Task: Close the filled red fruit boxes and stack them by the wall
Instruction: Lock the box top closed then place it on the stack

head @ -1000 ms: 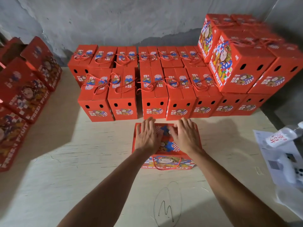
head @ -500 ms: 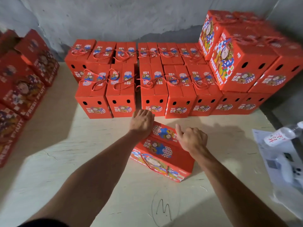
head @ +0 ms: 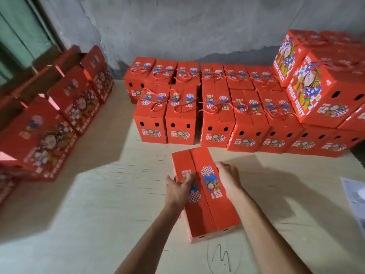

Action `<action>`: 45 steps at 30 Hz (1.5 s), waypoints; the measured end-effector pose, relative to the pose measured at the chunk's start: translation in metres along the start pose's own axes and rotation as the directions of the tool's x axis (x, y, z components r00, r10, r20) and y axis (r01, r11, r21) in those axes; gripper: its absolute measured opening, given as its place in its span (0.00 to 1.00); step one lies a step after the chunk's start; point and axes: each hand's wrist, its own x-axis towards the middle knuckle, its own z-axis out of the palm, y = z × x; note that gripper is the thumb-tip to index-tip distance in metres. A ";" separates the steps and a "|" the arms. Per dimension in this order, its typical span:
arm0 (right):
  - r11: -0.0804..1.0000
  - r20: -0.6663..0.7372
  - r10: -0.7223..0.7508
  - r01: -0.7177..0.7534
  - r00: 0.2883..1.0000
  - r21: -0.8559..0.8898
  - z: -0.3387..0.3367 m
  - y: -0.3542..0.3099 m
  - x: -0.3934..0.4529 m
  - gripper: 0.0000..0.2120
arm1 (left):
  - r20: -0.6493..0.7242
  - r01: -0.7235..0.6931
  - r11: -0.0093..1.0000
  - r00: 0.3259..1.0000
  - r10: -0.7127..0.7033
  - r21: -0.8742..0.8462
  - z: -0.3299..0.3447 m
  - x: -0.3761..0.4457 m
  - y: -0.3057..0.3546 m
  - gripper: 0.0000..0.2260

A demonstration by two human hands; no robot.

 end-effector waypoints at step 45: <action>0.938 0.334 -0.342 0.343 0.878 0.057 0.035 -0.126 -0.106 0.17 | 0.055 -0.569 0.812 0.822 0.567 0.127 -0.063 -0.033 0.128 0.18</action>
